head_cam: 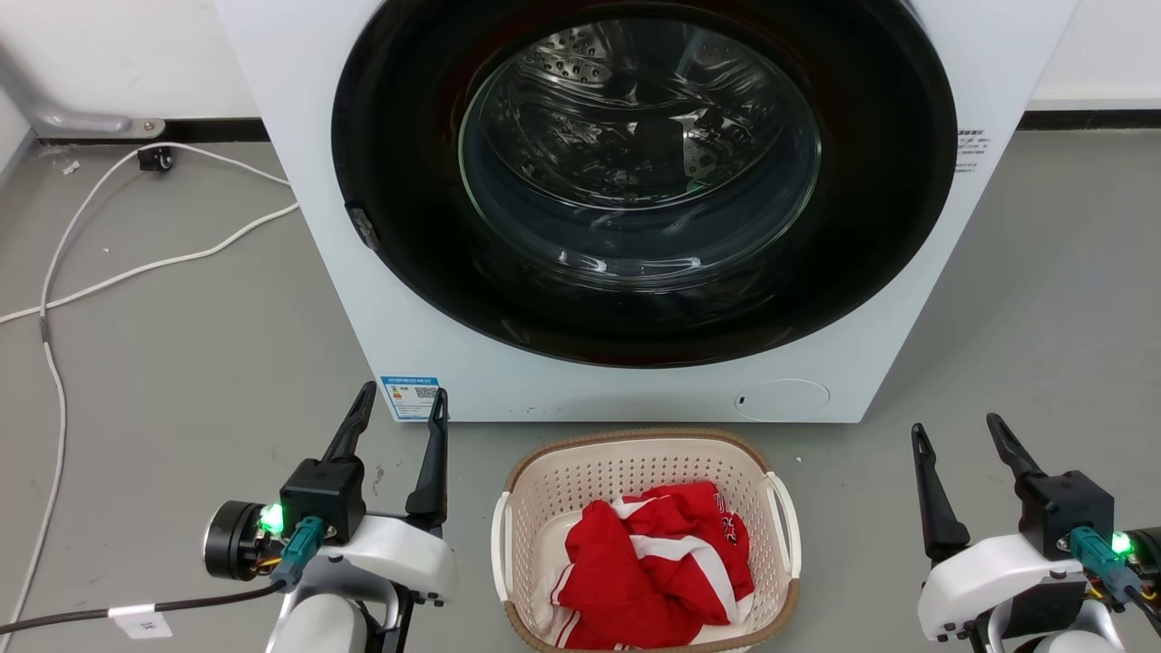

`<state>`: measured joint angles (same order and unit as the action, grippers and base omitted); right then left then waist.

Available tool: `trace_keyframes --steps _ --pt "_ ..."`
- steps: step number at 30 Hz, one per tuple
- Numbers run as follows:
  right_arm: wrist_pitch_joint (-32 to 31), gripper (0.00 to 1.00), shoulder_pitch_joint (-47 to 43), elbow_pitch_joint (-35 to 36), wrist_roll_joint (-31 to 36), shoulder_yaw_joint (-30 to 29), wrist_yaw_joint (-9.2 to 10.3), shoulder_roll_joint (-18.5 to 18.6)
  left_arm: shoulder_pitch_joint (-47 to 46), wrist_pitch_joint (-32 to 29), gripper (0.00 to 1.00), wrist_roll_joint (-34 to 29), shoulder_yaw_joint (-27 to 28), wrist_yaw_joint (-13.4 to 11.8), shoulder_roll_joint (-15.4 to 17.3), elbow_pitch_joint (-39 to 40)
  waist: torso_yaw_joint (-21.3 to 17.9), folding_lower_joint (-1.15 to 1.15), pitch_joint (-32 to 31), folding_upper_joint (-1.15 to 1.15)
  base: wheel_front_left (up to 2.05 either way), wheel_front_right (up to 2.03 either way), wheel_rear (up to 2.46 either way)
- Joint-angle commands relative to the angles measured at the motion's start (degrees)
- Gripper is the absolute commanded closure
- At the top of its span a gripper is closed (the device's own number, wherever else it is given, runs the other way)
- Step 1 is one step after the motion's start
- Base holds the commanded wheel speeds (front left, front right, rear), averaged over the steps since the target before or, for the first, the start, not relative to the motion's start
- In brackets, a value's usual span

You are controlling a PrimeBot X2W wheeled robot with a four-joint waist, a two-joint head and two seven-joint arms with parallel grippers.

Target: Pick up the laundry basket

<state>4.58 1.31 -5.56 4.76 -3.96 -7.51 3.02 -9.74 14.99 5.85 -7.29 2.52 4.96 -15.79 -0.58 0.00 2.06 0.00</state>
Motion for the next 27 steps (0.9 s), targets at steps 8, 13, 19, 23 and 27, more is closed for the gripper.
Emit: trace_keyframes --steps 8,13,19,23,27 --pt "0.3 0.0 0.4 -0.4 -0.7 0.0 0.04 -0.3 0.0 0.3 0.0 0.5 0.3 0.1 -0.5 -0.2 0.1 0.0 0.2 0.0 0.0 0.0 0.0" --pt "-0.1 0.0 1.4 -0.7 -1.1 -0.4 0.04 -0.3 -1.6 0.3 0.0 0.9 0.7 0.3 -0.6 -0.5 0.1 0.0 1.4 0.0 0.0 0.0 0.0" --pt "-0.9 0.0 4.9 -2.7 -2.0 -0.6 0.04 -0.2 -5.1 0.2 0.0 1.7 1.1 0.9 -0.6 -2.7 -0.1 0.0 4.5 0.0 0.0 0.0 0.0" --pt "-2.9 0.0 10.5 -6.5 -2.6 -0.1 0.04 -0.2 -11.7 -0.4 0.0 3.6 1.4 2.2 0.2 -8.6 -0.2 0.0 9.4 0.0 0.0 0.0 0.0" --pt "-4.5 0.0 14.6 -9.6 -2.5 0.3 0.04 -0.2 -16.9 -1.5 0.0 5.1 1.4 3.1 0.9 -12.9 -0.2 0.0 13.1 0.0 0.0 0.0 0.0"
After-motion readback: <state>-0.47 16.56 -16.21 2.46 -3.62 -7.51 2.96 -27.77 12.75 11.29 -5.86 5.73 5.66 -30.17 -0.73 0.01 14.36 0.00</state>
